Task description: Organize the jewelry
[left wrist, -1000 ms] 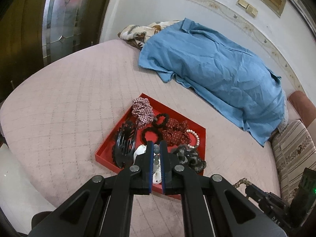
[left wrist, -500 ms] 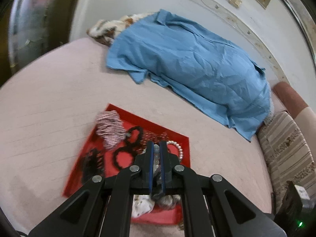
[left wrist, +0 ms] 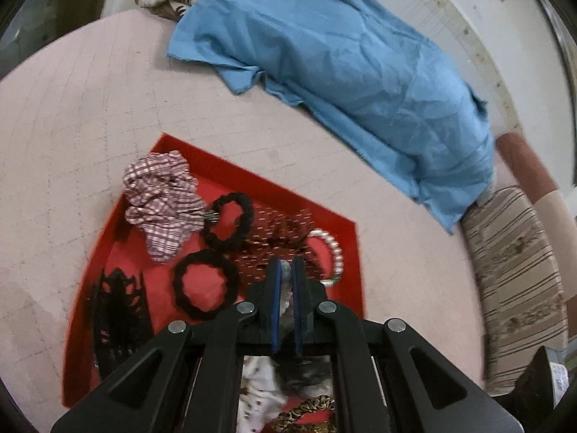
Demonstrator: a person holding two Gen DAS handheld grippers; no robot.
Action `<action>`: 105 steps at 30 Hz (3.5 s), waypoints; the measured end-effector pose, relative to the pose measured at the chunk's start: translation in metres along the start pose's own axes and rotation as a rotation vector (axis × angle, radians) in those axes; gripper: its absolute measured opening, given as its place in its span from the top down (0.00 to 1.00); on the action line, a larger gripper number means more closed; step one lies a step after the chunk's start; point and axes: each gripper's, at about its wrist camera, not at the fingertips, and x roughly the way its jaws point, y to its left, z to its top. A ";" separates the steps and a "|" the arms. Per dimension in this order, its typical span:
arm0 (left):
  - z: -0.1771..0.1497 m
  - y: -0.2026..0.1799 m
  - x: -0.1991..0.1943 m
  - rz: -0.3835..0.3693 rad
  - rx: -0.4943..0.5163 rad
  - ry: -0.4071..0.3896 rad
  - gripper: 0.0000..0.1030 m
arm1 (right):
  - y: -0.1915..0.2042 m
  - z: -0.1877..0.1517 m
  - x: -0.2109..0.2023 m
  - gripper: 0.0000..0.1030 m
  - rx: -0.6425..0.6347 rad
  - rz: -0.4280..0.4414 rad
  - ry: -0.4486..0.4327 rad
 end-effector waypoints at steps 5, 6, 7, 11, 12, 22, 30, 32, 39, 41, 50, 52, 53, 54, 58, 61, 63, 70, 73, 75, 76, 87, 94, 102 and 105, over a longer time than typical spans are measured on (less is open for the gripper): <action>-0.004 -0.010 0.009 0.147 0.081 -0.005 0.95 | -0.001 -0.006 0.016 0.93 -0.006 -0.015 0.032; -0.005 -0.012 0.010 0.167 0.096 -0.007 0.95 | -0.003 -0.008 0.017 0.93 -0.003 -0.019 0.036; -0.005 -0.012 0.011 0.182 0.106 -0.009 0.95 | -0.004 -0.009 0.018 0.93 0.001 -0.023 0.039; -0.010 -0.017 0.012 0.236 0.152 -0.015 0.95 | -0.011 -0.013 0.021 0.93 0.018 -0.037 0.051; -0.011 -0.018 0.012 0.244 0.160 -0.015 0.95 | -0.012 -0.013 0.022 0.93 0.020 -0.040 0.054; -0.021 -0.032 0.014 0.284 0.227 -0.016 0.95 | -0.012 -0.021 0.026 0.93 0.023 -0.054 0.070; -0.024 -0.035 0.013 0.306 0.247 -0.030 0.95 | -0.013 -0.024 0.030 0.92 0.024 -0.072 0.075; -0.024 -0.036 0.013 0.308 0.246 -0.031 0.95 | -0.012 -0.025 0.029 0.92 0.024 -0.072 0.075; -0.026 -0.039 0.010 0.300 0.250 -0.040 0.83 | -0.014 -0.025 0.027 0.92 0.037 -0.064 0.066; -0.026 -0.040 0.008 0.302 0.253 -0.051 0.72 | -0.014 -0.025 0.025 0.91 0.037 -0.065 0.061; -0.026 -0.042 -0.007 0.310 0.253 -0.111 0.44 | -0.004 -0.027 0.012 0.65 0.011 -0.089 0.027; -0.027 -0.041 -0.009 0.319 0.252 -0.118 0.43 | -0.001 -0.028 0.007 0.61 -0.003 -0.099 0.017; -0.027 -0.040 -0.010 0.321 0.251 -0.122 0.42 | 0.001 -0.028 0.005 0.60 -0.009 -0.103 0.013; -0.028 -0.040 -0.011 0.324 0.250 -0.125 0.41 | 0.002 -0.028 0.003 0.60 -0.015 -0.107 0.008; -0.031 -0.040 -0.015 0.331 0.252 -0.134 0.39 | 0.006 -0.029 -0.006 0.57 -0.030 -0.124 -0.009; -0.033 -0.040 -0.017 0.339 0.256 -0.138 0.36 | 0.008 -0.030 -0.011 0.53 -0.037 -0.135 -0.019; -0.035 -0.040 -0.018 0.346 0.259 -0.142 0.35 | 0.009 -0.032 -0.014 0.52 -0.041 -0.141 -0.024; -0.038 -0.036 -0.022 0.355 0.250 -0.142 0.34 | 0.007 -0.035 -0.019 0.50 -0.032 -0.161 -0.026; -0.038 -0.034 -0.024 0.363 0.241 -0.149 0.34 | 0.006 -0.036 -0.022 0.47 -0.026 -0.167 -0.031; -0.038 -0.033 -0.025 0.375 0.235 -0.155 0.34 | 0.004 -0.037 -0.025 0.46 -0.021 -0.171 -0.035; -0.039 -0.032 -0.026 0.387 0.235 -0.160 0.34 | 0.004 -0.038 -0.026 0.46 -0.020 -0.173 -0.037; -0.055 -0.036 -0.065 0.564 0.237 -0.402 0.18 | -0.010 -0.054 -0.054 0.43 -0.007 -0.222 -0.081; -0.086 -0.062 -0.116 0.608 0.255 -0.709 0.00 | -0.030 -0.068 -0.078 0.39 0.047 -0.248 -0.119; -0.132 -0.108 -0.145 0.654 0.331 -0.749 0.00 | -0.052 -0.083 -0.094 0.39 0.121 -0.271 -0.153; -0.138 -0.118 -0.153 0.606 0.289 -0.716 0.00 | -0.059 -0.087 -0.098 0.39 0.147 -0.270 -0.168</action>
